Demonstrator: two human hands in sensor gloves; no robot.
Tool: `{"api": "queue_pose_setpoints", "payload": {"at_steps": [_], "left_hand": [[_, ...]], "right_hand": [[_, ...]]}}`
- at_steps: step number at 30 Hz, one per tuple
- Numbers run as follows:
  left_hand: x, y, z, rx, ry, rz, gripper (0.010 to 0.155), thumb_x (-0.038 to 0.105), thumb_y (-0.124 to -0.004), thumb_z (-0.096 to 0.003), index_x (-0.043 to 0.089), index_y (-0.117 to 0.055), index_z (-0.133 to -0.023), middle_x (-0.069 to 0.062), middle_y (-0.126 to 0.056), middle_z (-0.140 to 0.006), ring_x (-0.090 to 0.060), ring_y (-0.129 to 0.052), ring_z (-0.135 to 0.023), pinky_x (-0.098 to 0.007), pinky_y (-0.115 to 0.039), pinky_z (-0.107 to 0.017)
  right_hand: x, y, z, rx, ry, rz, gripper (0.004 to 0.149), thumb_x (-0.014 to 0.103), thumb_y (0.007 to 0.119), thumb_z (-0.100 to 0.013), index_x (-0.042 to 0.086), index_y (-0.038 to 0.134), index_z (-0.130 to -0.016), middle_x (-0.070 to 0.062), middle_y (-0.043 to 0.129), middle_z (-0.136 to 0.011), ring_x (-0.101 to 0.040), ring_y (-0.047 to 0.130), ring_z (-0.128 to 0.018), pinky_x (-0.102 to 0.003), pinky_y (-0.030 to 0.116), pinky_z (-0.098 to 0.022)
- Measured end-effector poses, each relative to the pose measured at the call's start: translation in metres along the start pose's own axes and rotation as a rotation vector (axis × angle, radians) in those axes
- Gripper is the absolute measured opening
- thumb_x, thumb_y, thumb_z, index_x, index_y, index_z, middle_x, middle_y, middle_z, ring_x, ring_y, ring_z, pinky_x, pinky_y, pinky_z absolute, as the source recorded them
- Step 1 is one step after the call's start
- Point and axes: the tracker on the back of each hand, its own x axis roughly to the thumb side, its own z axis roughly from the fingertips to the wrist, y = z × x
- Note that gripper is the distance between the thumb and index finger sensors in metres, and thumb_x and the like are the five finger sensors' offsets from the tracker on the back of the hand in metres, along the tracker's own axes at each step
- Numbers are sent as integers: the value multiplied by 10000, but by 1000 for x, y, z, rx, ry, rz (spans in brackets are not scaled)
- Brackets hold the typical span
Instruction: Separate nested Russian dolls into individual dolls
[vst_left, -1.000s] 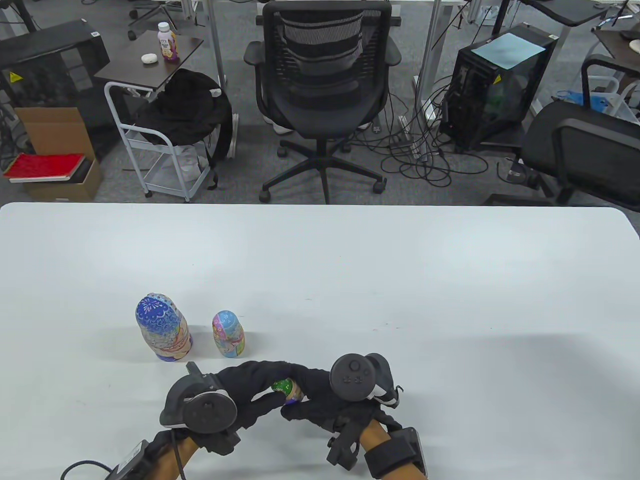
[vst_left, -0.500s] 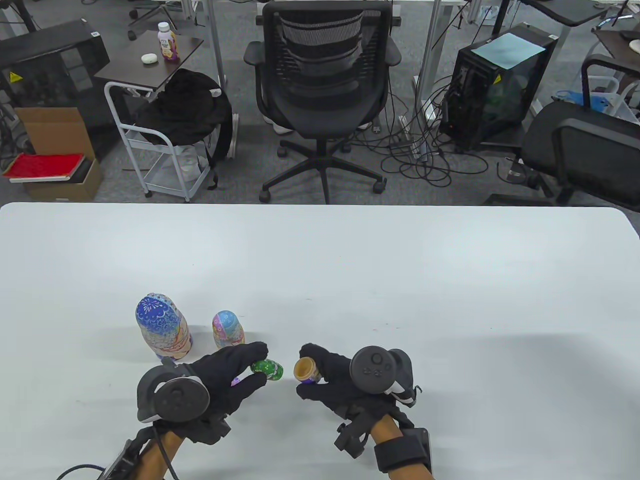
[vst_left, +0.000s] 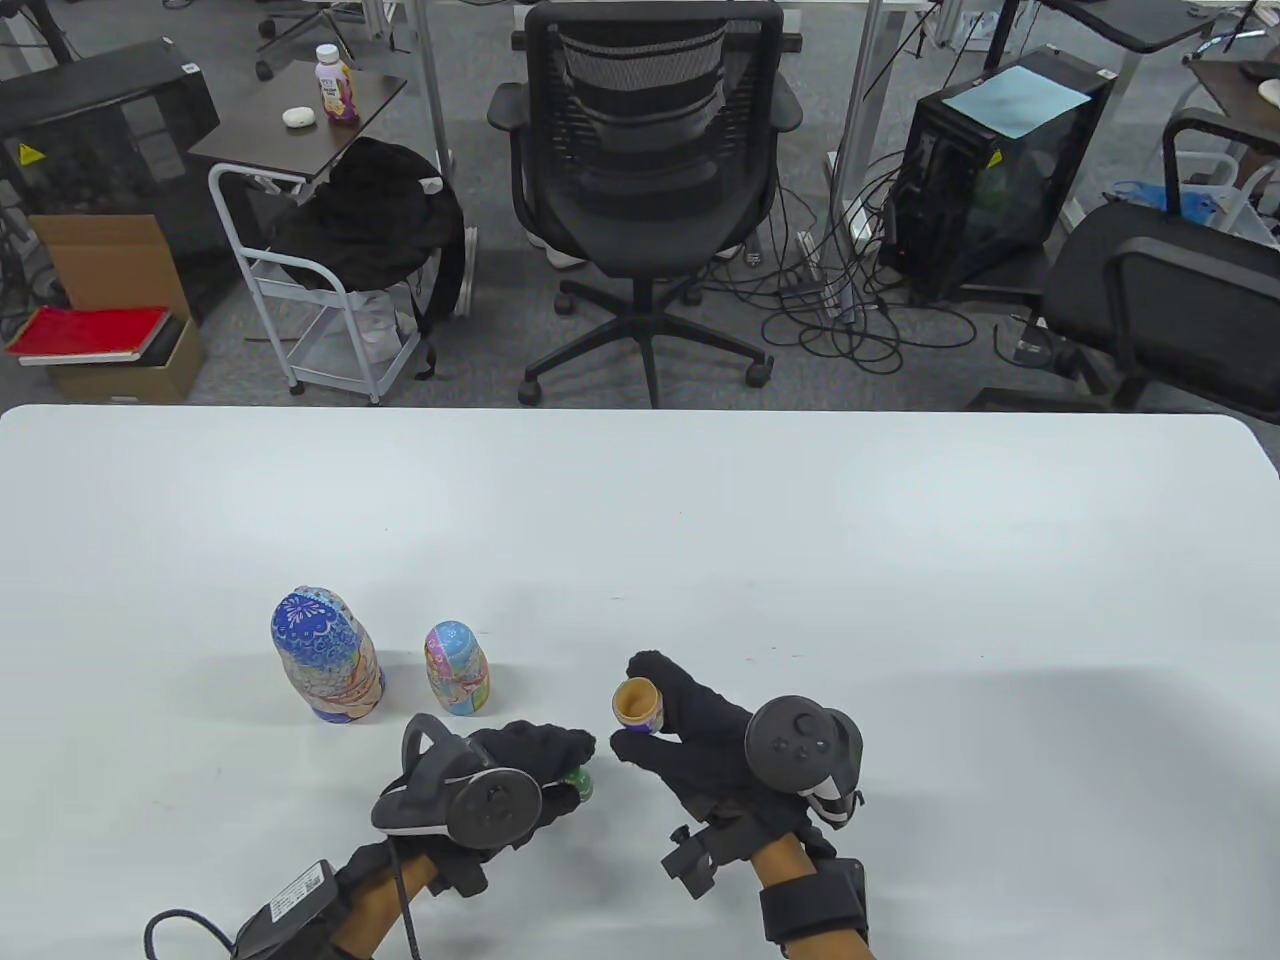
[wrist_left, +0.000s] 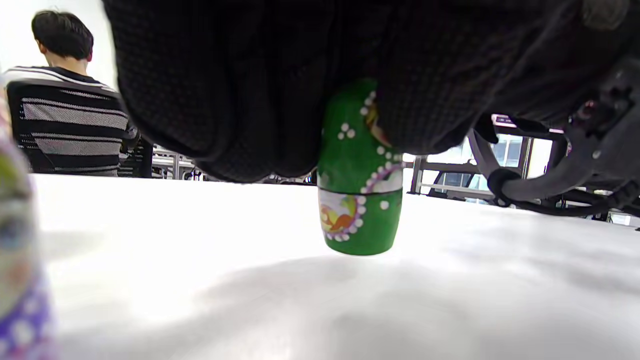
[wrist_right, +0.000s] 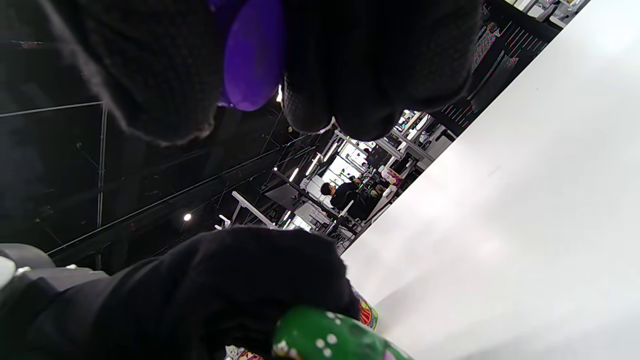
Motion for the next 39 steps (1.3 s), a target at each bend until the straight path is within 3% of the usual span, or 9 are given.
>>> {"api": "queue_pose_setpoints", "payload": {"at_steps": [13, 17, 21, 24, 28, 32, 39], "left_hand": [[4, -16, -2, -14, -7, -108, 576, 425, -805, -538, 156, -692, -1034, -133, -906, -920, -339, -991, -733, -417, -885, -530], [-3, 0, 3, 20, 42, -98, 637, 473, -804, -529, 161, -653, -1064, -123, -885, -950, -339, -975, -764, -419, -878, -549], [-23, 25, 22, 96, 168, -39, 626, 472, -815, -527, 162, -678, -1053, -128, -896, -940, -349, -977, -754, -427, -876, -543], [-36, 28, 35, 12, 245, -99, 675, 534, -820, -507, 169, -681, -1057, -127, -891, -951, -355, -972, -765, -430, -874, -550], [-53, 13, 46, -162, 278, -49, 730, 567, -840, -474, 176, -669, -1066, -129, -885, -959, -353, -977, -758, -425, -878, -545], [-54, 6, 43, -193, 282, -56, 610, 486, -852, -494, 184, -731, -1010, -123, -908, -924, -329, -998, -727, -409, -890, -527], [-45, 22, 39, -54, 252, -23, 556, 455, -863, -497, 179, -773, -971, -143, -936, -892, -325, -1025, -688, -393, -911, -503]], "right_hand": [[2, 2, 0, -2, -23, 7, 788, 436, 922, -399, 100, 618, -1043, -189, 913, -873, -379, 936, -746, -468, 817, -550], [3, 4, 0, 7, -28, 10, 790, 435, 924, -397, 98, 619, -1044, -189, 918, -869, -378, 940, -741, -468, 820, -546], [3, 9, 0, 36, -32, 9, 795, 440, 929, -392, 88, 627, -1038, -183, 927, -862, -370, 948, -736, -460, 828, -540], [4, 13, 0, 51, -35, 11, 805, 441, 933, -388, 79, 623, -1037, -181, 929, -862, -364, 953, -735, -456, 831, -539], [6, 18, 0, 78, -41, 15, 816, 437, 933, -388, 55, 617, -1036, -191, 930, -858, -369, 953, -733, -459, 831, -537], [5, 22, 0, 102, -41, 18, 822, 436, 933, -388, 47, 612, -1038, -192, 928, -859, -370, 952, -734, -462, 830, -537], [4, 29, 0, 147, -44, 28, 828, 436, 932, -388, 43, 606, -1039, -194, 927, -860, -373, 949, -737, -466, 828, -539]]}}
